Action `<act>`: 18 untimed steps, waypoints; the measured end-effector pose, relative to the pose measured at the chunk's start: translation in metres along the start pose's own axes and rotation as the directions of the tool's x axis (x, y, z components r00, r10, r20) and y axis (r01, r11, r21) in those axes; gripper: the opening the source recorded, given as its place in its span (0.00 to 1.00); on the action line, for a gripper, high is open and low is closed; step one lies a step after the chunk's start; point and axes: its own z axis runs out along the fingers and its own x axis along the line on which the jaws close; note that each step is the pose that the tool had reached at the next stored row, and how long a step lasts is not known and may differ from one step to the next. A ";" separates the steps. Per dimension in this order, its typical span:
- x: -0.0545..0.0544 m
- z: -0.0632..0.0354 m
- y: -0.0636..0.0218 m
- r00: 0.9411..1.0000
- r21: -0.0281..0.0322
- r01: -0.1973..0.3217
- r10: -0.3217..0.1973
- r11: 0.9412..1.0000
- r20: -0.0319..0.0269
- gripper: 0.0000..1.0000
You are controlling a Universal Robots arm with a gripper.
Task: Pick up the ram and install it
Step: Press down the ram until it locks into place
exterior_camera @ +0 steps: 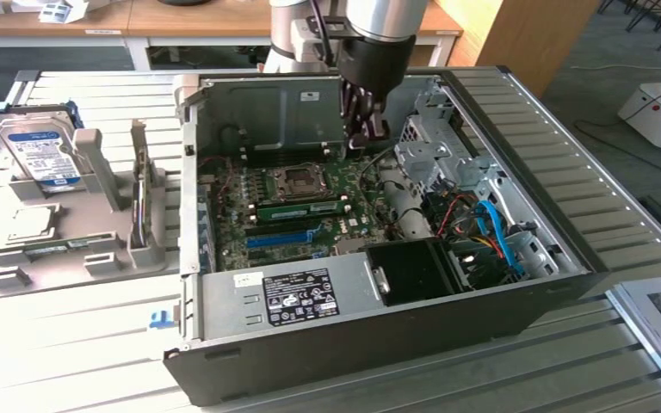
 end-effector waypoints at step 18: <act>0.000 0.0082 -0.0001 1.000 0.000 0.000 0.000 1.000 0.000 0.10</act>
